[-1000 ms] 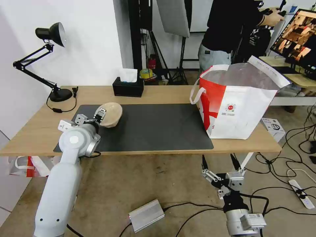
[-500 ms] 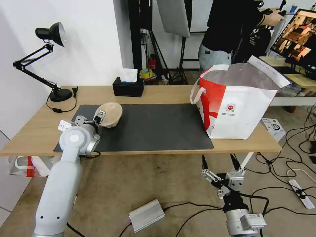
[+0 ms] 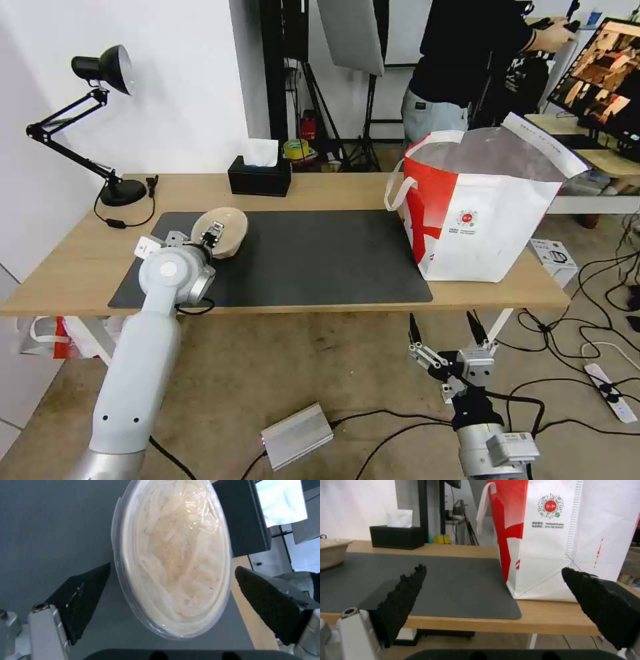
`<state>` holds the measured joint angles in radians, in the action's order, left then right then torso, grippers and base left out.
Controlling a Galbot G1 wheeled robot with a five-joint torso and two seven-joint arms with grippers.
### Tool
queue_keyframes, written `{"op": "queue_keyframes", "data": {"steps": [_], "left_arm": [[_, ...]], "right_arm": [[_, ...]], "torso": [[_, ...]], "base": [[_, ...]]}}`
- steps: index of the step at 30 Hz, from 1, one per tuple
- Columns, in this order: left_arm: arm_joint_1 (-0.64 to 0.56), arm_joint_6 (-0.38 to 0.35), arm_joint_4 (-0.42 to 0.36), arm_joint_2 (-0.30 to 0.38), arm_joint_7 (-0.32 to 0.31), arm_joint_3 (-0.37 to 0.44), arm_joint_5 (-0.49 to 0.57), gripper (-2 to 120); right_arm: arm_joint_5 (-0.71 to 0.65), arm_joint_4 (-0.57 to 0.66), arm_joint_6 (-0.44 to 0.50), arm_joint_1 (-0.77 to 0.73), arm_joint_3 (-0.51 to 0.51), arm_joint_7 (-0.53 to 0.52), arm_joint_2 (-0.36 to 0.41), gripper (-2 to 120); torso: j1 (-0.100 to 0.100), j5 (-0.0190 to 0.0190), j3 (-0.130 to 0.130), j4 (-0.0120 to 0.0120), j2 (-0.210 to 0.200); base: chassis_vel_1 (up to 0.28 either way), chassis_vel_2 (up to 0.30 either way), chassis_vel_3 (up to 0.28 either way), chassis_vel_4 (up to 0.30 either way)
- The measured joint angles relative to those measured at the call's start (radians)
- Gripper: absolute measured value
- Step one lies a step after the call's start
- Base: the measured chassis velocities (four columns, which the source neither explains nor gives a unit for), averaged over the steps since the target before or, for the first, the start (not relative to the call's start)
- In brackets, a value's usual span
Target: Pick up the trash from the table and place it into the takeout bag.
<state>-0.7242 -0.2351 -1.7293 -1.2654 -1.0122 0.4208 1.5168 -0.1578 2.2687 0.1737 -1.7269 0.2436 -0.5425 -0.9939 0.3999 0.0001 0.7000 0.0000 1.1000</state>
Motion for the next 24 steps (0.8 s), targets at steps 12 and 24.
{"op": "queue_keyframes", "data": {"steps": [12, 24], "left_arm": [[0.01, 0.0, 0.022, -0.01, -0.009, -0.004, -0.012, 100], [0.025, 0.0, 0.033, -0.017, -0.024, -0.016, -0.015, 100]], "right_arm": [[0.0, 0.0, 0.0, 0.0, 0.0, 0.0, 0.0, 100], [0.0, 0.0, 0.0, 0.0, 0.0, 0.0, 0.0, 100]], "torso": [[0.0, 0.0, 0.0, 0.0, 0.0], [0.0, -0.0001, 0.0, 0.0, 0.0]], "base": [[0.0, 0.0, 0.0, 0.0], [0.0, 0.0, 0.0, 0.0]]}}
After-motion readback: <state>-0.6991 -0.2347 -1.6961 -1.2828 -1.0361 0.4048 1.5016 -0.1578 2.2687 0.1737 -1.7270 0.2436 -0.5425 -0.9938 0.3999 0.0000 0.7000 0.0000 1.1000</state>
